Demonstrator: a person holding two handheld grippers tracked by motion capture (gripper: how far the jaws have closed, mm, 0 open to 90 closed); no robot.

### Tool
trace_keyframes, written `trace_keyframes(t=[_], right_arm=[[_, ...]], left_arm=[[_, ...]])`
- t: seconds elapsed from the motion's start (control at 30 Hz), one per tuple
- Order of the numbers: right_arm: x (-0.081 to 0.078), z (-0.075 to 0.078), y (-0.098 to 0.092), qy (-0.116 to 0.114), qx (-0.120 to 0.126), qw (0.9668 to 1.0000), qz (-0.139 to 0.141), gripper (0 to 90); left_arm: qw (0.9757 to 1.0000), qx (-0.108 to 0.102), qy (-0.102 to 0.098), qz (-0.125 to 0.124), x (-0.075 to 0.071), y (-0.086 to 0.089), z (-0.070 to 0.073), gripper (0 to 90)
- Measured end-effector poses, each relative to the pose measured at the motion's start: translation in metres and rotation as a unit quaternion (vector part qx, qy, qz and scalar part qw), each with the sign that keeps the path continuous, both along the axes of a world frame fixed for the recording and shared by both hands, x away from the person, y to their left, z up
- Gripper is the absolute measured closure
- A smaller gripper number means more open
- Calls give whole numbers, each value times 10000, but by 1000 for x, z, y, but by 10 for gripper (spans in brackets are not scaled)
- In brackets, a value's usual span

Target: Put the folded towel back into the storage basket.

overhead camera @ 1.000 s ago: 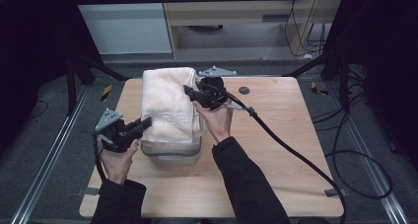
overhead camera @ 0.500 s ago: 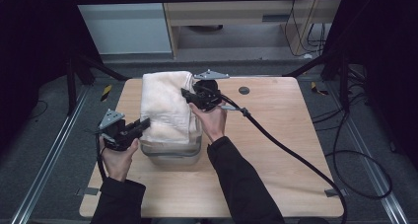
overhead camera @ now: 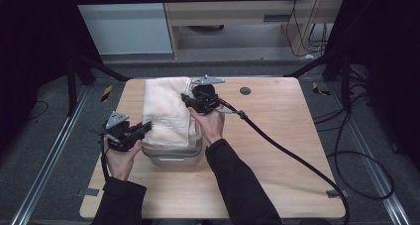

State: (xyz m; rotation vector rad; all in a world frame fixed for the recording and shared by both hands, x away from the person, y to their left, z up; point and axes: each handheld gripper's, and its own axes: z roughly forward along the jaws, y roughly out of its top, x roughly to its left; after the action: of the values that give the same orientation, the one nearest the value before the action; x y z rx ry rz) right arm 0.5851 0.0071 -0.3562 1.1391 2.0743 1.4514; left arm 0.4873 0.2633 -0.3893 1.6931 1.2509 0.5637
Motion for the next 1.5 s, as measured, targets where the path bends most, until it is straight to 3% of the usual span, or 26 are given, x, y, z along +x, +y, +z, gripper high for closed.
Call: trace_keyframes(t=[0.97, 1.5], right_arm=[[5, -48, -3, 450, -178, 9988, -69, 655], [10, -66, 1, 666, -382, 9970, -50, 646]], left_arm=[[9979, 405, 500, -70, 10, -9, -34, 780], [9957, 546, 745, -41, 13, -9, -44, 779]])
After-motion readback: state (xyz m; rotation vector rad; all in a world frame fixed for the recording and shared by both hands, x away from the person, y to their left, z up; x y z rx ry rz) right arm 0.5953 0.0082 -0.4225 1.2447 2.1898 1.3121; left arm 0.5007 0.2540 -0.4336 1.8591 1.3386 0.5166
